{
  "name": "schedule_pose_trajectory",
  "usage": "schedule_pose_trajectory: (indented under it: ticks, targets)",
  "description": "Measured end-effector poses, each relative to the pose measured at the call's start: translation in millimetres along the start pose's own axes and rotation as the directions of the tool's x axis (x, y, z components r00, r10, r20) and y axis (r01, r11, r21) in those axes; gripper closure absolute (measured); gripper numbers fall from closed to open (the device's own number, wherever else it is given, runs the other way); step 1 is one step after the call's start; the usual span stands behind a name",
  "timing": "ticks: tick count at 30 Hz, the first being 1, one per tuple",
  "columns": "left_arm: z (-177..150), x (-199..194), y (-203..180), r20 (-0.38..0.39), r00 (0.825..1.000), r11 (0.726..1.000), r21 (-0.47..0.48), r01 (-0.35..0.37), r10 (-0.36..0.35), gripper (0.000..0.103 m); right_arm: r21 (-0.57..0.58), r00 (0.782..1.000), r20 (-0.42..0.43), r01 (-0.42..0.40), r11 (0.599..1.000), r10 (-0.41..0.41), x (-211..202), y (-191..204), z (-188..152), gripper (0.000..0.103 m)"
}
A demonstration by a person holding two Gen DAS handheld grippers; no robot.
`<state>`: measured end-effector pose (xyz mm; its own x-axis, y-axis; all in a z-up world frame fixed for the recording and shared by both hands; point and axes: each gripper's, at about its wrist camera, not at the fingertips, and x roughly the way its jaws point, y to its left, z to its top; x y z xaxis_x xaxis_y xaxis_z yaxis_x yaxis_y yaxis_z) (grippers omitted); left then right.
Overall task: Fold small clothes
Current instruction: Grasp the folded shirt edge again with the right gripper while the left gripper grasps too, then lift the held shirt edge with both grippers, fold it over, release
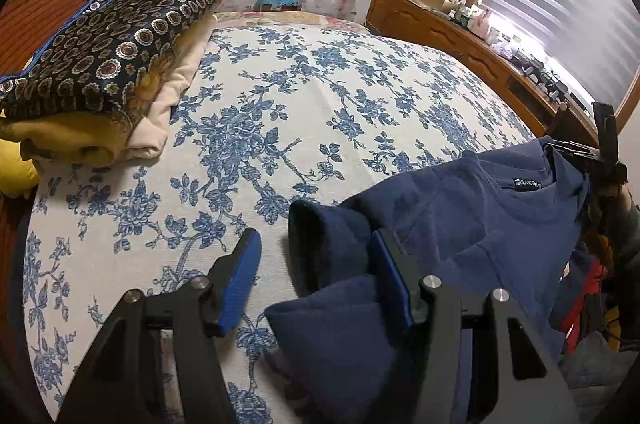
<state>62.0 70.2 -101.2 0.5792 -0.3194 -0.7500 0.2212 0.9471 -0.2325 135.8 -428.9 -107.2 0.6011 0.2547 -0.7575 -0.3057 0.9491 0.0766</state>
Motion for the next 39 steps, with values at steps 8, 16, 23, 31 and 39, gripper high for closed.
schedule_pose_trajectory:
  ticks: [8, 16, 23, 31, 39]
  targets:
    - [5, 6, -3, -0.008, 0.999, 0.999, -0.004, 0.032, -0.032, 0.067, -0.039, 1.0, -0.023, -0.023, 0.999, 0.022, 4, 11, -6, 0.048]
    - [12, -13, -23, 0.037, 0.996, 0.996, 0.037, 0.077, -0.079, 0.098, -0.098, 0.998, 0.007, -0.059, 0.993, 0.06, -17, 25, -16, 0.091]
    - [25, -109, -51, 0.239, 0.961, 0.989, 0.076, 0.125, -0.14, 0.099, -0.053, 0.965, 0.251, -0.061, 0.997, 0.072, -110, 34, -18, 0.094]
    - [54, -228, -77, 0.446, 0.871, 0.973, 0.184, 0.137, -0.207, 0.099, -0.107, 0.886, 0.452, -0.061, 0.992, 0.103, -240, 60, 13, 0.094]
    - [121, -299, -62, 0.586, 0.796, 0.982, 0.181, 0.049, -0.148, 0.099, -0.212, 0.77, 0.631, 0.057, 0.976, 0.092, -347, 84, 84, 0.094]
